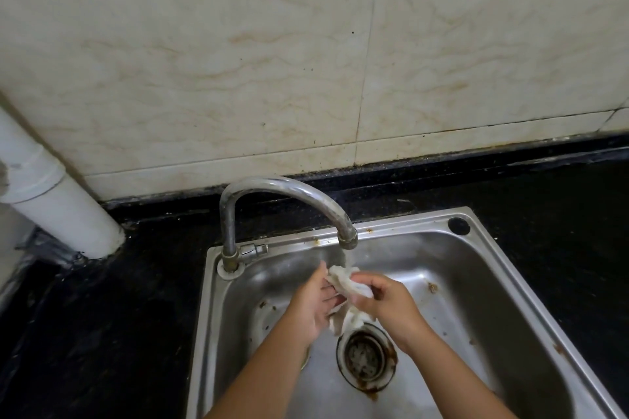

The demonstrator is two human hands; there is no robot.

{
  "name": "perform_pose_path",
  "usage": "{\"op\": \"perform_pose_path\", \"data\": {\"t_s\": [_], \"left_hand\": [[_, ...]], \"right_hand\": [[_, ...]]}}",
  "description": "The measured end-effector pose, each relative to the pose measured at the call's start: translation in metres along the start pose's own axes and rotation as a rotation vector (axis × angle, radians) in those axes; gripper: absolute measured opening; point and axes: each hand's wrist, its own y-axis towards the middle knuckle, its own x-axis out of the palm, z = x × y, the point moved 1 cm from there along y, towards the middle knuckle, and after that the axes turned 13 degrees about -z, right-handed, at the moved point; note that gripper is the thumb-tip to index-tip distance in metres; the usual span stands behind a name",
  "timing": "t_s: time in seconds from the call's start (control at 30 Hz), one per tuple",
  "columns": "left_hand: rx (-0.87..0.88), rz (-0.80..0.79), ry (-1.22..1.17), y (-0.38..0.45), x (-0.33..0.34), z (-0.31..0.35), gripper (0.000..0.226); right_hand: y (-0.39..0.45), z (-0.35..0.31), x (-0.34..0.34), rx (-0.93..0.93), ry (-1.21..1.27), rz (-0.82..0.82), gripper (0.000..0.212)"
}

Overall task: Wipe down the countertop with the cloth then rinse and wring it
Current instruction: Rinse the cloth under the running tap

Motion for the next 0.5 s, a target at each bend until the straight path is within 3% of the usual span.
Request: {"op": "perform_pose_path", "data": {"t_s": [0.13,0.27,0.37,0.5], "left_hand": [[0.113,0.044,-0.087,0.011,0.005,0.0,0.024],[0.19,0.046,-0.044,0.015,0.008,0.0,0.029],[0.213,0.025,0.107,0.012,0.005,-0.005,0.022],[0.27,0.043,0.589,0.009,0.0,-0.013,0.024]], "right_hand": [[-0.009,0.002,-0.003,-0.037,0.016,-0.073,0.042],[-0.019,0.01,-0.014,-0.036,0.139,0.175,0.032],[-0.016,0.016,-0.02,0.056,0.137,0.285,0.019],[-0.004,0.009,-0.015,0.291,0.425,0.146,0.026]]}}
